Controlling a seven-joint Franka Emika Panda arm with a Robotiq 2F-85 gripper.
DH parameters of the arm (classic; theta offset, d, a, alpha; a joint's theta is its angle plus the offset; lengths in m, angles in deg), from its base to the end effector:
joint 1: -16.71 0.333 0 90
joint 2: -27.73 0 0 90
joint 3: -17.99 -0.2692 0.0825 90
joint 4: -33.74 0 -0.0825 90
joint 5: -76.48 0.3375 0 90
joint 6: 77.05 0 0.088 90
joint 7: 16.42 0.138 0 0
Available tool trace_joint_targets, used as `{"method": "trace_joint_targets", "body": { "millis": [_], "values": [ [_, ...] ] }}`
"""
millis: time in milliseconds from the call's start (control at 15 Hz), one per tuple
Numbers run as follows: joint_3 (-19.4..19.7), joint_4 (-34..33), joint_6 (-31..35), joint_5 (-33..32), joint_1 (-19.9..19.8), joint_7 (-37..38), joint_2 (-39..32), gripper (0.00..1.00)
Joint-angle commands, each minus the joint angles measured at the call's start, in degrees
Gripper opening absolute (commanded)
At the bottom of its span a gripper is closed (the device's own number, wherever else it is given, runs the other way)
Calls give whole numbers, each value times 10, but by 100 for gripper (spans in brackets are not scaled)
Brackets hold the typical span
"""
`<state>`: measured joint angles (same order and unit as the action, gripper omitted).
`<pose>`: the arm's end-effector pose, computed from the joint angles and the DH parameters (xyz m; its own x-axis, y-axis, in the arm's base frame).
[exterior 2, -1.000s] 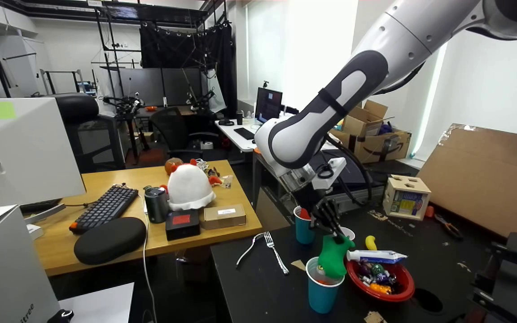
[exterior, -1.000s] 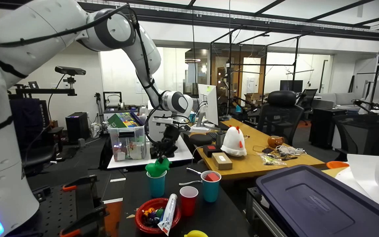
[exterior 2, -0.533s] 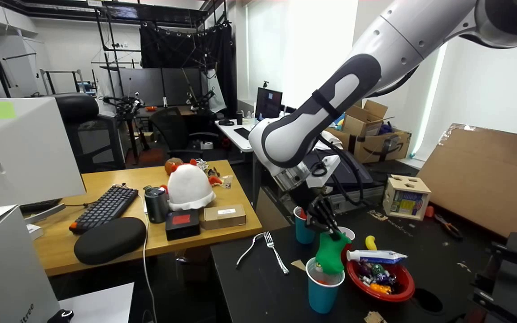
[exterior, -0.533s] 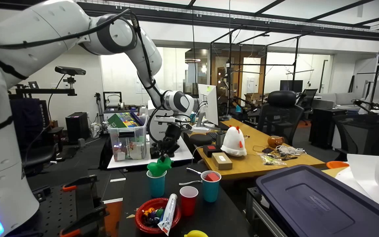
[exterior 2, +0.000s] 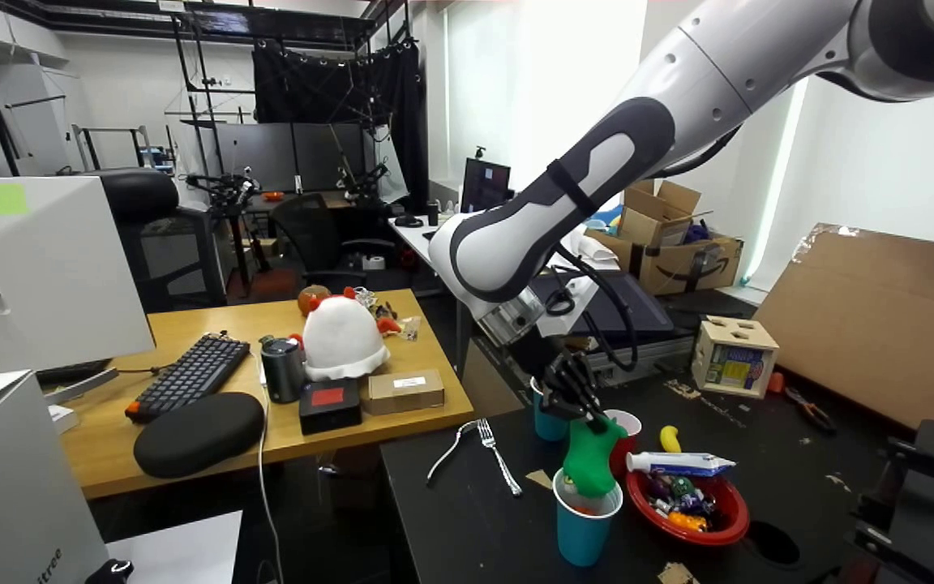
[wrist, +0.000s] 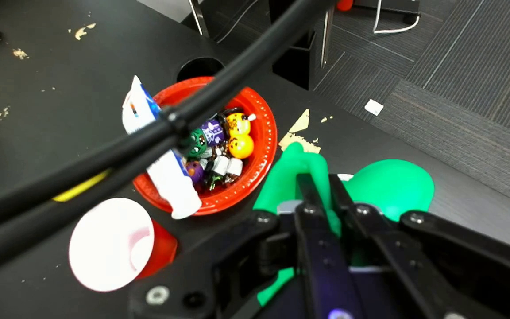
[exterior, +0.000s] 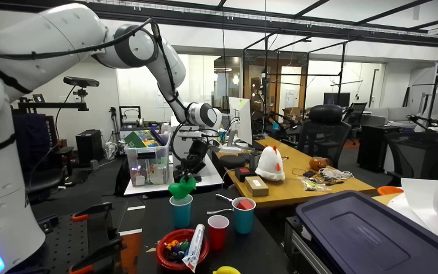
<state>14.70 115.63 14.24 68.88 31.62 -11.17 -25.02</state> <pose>0.5116 0.1482 0.0918 0.7179 0.1588 -0.6778 0.3136 -0.9430 0.1113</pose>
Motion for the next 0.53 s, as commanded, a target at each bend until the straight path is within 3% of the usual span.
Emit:
{"method": "trace_joint_targets", "body": {
  "millis": [0, 467],
  "values": [
    [2, -40, -55, -3, 7, 21, -20, 2],
    [6, -78, -103, -8, 17, 43, -48, 2]
  ]
}}
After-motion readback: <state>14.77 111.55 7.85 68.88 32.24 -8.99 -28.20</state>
